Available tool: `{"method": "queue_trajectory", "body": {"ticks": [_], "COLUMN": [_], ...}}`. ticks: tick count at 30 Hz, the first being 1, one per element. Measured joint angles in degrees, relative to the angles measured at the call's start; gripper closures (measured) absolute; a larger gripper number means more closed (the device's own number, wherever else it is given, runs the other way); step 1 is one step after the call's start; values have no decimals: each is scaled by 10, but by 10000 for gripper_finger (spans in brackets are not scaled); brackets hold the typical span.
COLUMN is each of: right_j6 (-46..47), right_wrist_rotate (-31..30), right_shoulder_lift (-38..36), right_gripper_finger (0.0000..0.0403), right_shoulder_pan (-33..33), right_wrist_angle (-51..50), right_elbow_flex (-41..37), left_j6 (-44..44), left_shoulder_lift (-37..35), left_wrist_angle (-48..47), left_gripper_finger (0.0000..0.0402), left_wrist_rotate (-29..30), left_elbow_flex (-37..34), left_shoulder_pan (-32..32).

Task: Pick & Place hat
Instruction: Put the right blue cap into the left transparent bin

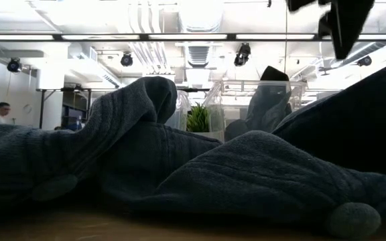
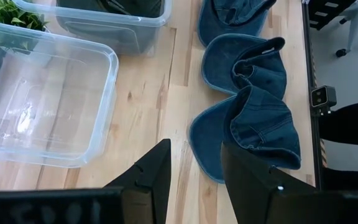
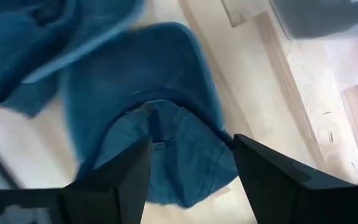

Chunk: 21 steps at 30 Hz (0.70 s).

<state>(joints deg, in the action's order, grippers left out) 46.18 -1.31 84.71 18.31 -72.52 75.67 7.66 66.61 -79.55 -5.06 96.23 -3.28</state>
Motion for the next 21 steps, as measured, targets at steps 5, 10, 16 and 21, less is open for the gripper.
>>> {"method": "queue_trajectory", "body": {"ticks": [5, 10, 16, 21], "right_j6": [-1, 12, 17, 4], "right_wrist_rotate": [10, 11, 12, 15], "right_shoulder_lift": [-20, -56, -93, -96], "right_gripper_finger": [184, 184, 184, 184], "right_shoulder_pan": [1, 1, -16, -31], "right_wrist_angle": [65, 84, 154, 217], "right_elbow_flex": [-94, -167, -239, -270], "left_j6": [5, 25, 25, 33], "left_shoulder_lift": [1, 1, 3, 5], "left_wrist_angle": [0, 0, 2, 3], "left_gripper_finger": [268, 268, 268, 268], "left_wrist_rotate": [0, 0, 0, 3], "left_elbow_flex": [0, 0, 0, 0], "left_shoulder_pan": [0, 0, 0, 0]}}
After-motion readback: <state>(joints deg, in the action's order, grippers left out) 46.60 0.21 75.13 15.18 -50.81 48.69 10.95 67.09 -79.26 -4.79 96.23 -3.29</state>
